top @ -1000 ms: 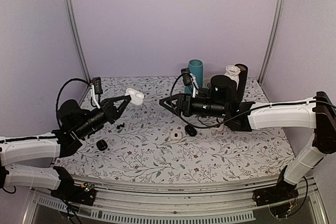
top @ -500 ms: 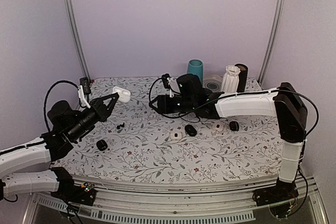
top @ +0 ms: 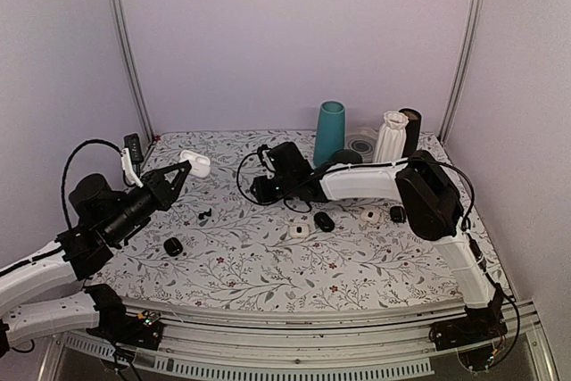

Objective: Insert the wireless bluetooth earbuds into the charging case
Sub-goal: Move the left earbud to the center of the board.

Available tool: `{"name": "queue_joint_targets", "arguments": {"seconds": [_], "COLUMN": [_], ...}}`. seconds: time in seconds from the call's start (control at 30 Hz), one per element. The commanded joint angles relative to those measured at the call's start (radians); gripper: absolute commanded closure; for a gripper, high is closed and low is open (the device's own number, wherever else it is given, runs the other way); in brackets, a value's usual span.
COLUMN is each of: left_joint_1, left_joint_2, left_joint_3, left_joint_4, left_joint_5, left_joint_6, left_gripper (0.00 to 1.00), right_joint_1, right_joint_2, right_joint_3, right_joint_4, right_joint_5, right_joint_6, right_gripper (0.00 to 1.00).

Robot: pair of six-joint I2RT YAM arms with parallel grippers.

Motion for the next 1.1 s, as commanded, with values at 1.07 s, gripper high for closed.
{"name": "queue_joint_targets", "arguments": {"seconds": [1.07], "left_joint_1": [0.016], "left_joint_2": [0.007], "left_joint_3": [0.033], "left_joint_4": [-0.021], "left_joint_5": [0.019], "left_joint_6": [0.039], "left_gripper": [1.0], "right_joint_1": [0.029], "right_joint_2": [0.193], "right_joint_3": [0.178], "right_joint_4": [-0.203], "right_joint_5": [0.133], "right_joint_6": [-0.145], "right_gripper": [0.84]}}
